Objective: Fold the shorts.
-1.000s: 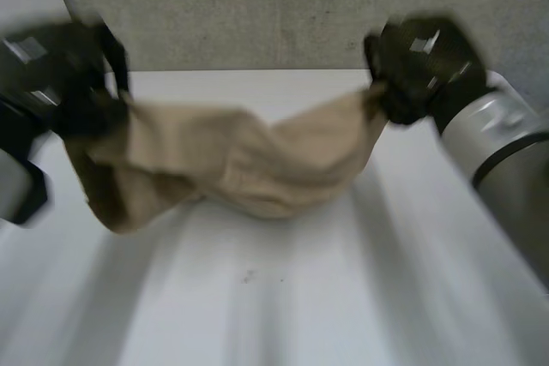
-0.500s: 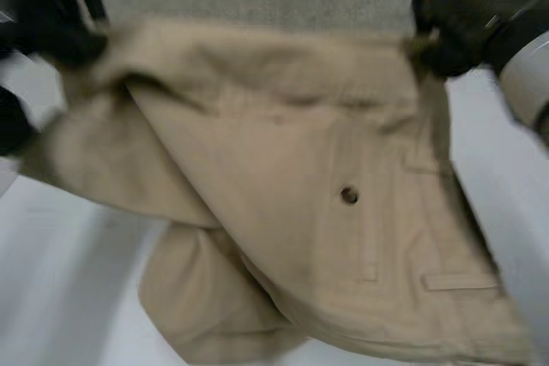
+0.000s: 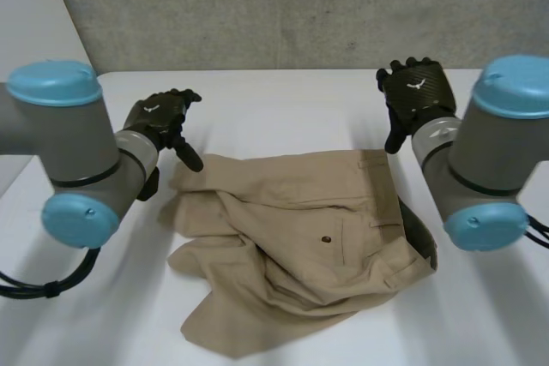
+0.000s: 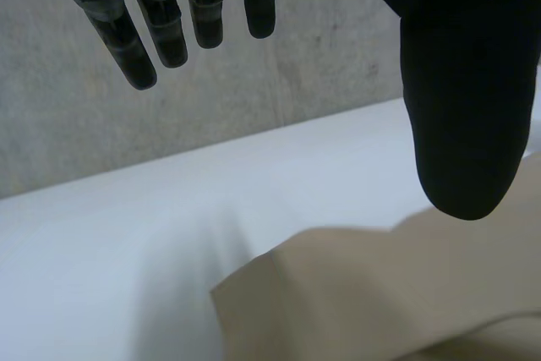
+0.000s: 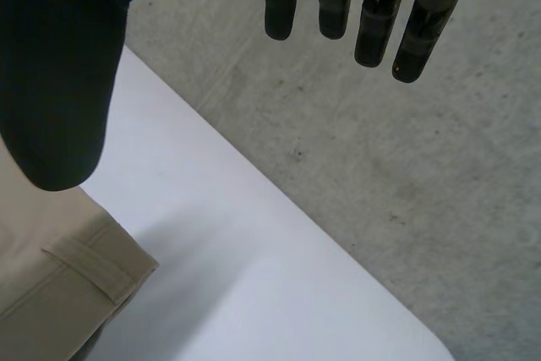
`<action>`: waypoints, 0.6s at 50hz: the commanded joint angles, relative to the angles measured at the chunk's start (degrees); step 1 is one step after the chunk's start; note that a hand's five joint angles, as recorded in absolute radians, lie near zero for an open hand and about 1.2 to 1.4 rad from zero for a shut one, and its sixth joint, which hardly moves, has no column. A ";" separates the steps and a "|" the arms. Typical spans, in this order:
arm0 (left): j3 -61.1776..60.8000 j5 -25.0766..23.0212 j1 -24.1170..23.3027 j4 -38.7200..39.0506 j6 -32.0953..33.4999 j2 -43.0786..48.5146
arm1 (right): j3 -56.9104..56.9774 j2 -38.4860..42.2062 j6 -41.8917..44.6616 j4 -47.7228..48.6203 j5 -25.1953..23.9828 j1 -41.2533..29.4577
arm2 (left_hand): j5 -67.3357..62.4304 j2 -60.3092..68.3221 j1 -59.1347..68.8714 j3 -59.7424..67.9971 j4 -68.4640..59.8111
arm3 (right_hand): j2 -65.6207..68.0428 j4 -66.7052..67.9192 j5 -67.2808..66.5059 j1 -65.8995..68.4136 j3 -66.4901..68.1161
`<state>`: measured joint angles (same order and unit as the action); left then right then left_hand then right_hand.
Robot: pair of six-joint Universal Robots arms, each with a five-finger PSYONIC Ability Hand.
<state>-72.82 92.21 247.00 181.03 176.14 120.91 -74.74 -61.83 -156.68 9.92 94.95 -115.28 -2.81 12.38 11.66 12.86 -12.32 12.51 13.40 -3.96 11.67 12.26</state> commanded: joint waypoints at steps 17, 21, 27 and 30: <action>-28.95 -0.10 -9.69 -7.70 0.78 -19.85 | -21.84 -19.91 10.68 -27.59 -12.33 -0.29 | -8.85 9.27 9.99 8.79 -9.33 | 0.61 -0.29 0.85 1.44 0.85; -29.13 -0.10 -12.32 -8.32 0.78 -14.75 | -24.22 -19.38 12.09 -26.71 -12.16 -0.38 | -11.69 12.11 12.83 11.63 -12.18 | 2.11 1.21 -0.65 2.95 2.36; -29.22 0.08 -13.56 -8.15 0.78 -10.88 | -27.12 -17.72 12.45 -25.22 -12.42 -0.38 | -26.31 26.73 27.45 26.25 -26.79 | 19.42 18.52 -17.96 20.25 19.66; -29.22 0.08 -14.00 -8.06 0.78 -10.52 | -27.57 -17.36 12.45 -25.21 -12.51 -0.47 | -33.39 33.81 34.53 33.33 -33.88 | 19.44 18.55 -17.99 20.28 19.69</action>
<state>-102.16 92.23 233.85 172.65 176.93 108.37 -100.76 -80.60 -144.24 -16.00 82.68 -115.68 -21.72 31.62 32.90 31.76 -31.82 23.12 23.26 -13.11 19.90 23.27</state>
